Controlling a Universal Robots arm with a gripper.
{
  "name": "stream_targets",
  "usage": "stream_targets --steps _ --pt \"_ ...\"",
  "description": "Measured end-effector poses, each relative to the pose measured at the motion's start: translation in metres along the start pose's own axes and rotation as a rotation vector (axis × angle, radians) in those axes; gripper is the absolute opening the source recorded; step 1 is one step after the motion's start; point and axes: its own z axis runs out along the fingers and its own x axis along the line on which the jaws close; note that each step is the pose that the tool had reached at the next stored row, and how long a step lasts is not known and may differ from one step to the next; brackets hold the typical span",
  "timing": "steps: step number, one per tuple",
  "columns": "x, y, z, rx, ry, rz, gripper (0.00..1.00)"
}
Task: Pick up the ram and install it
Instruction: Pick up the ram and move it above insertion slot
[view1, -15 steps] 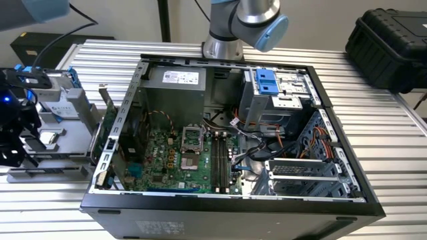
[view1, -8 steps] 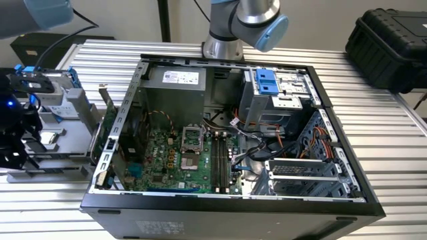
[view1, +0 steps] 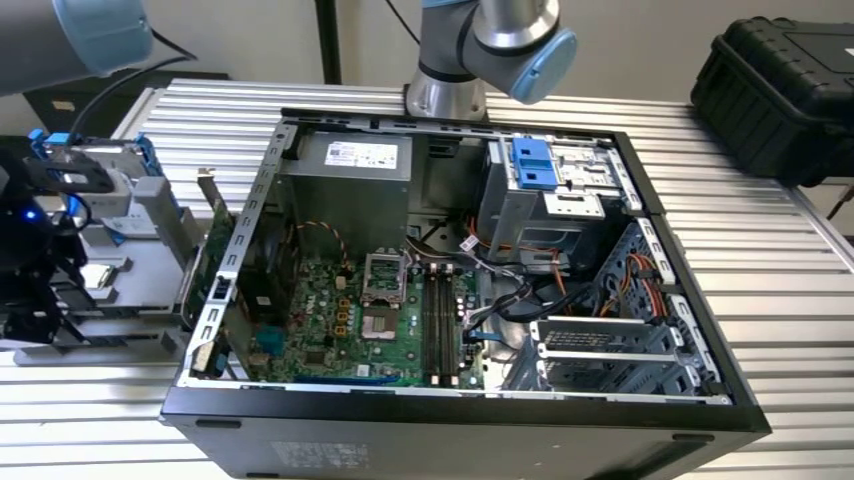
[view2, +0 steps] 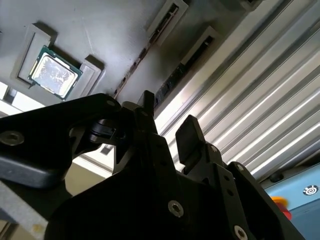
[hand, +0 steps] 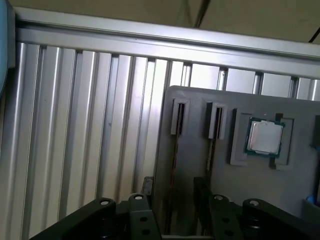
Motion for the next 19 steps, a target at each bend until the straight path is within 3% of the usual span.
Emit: stream_targets --steps 19 --pt "-0.0002 -0.0004 0.0175 0.0001 0.0000 -0.006 1.00"
